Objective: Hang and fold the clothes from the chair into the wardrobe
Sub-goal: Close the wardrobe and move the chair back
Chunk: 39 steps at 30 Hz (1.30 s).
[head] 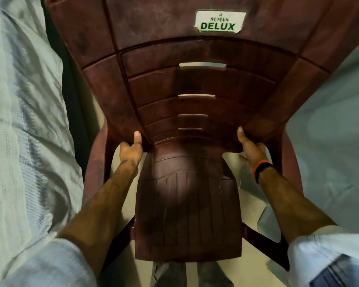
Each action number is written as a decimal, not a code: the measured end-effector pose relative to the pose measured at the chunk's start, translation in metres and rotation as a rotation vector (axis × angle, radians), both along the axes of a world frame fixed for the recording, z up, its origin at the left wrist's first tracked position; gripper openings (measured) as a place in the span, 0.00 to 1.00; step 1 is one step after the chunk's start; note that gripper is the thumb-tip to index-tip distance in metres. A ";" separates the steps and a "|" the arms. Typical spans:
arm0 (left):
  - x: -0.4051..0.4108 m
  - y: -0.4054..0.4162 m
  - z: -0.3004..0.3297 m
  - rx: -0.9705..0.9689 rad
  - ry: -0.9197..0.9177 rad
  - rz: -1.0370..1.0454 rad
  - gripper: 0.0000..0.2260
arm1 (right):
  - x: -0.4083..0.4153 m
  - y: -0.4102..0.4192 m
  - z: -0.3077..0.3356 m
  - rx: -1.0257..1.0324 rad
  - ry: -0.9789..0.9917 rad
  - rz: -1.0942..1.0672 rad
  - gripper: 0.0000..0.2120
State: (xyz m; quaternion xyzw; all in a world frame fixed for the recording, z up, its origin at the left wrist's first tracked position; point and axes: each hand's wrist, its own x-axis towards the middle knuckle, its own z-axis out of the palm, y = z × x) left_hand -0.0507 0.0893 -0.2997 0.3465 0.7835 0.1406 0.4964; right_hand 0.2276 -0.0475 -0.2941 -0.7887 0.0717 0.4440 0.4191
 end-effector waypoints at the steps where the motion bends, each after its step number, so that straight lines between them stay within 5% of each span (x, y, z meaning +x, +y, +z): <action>1: -0.005 0.000 0.004 -0.003 0.012 0.014 0.27 | -0.004 0.005 0.005 0.001 -0.020 0.031 0.42; 4: -0.017 0.009 0.025 0.012 0.064 0.025 0.27 | -0.015 0.023 0.024 -0.015 -0.069 0.115 0.54; 10: -0.035 0.060 0.065 0.080 0.095 0.049 0.31 | -0.023 0.084 0.069 0.043 -0.146 0.161 0.59; 17: -0.036 0.126 0.151 0.137 0.096 0.029 0.28 | -0.025 0.169 0.131 0.133 -0.217 0.230 0.45; 21: -0.036 0.168 0.195 0.175 0.113 0.024 0.28 | -0.026 0.228 0.163 0.201 -0.182 0.238 0.54; 28: -0.036 0.271 0.211 0.191 0.166 0.033 0.32 | -0.008 0.344 0.184 0.210 -0.253 0.303 0.64; 34: -0.062 0.402 0.146 0.189 0.044 0.171 0.49 | 0.007 0.451 0.201 0.182 -0.276 0.366 0.63; 39: -0.037 0.455 0.214 0.219 -0.077 0.184 0.35 | 0.011 0.533 0.217 0.179 -0.274 0.399 0.59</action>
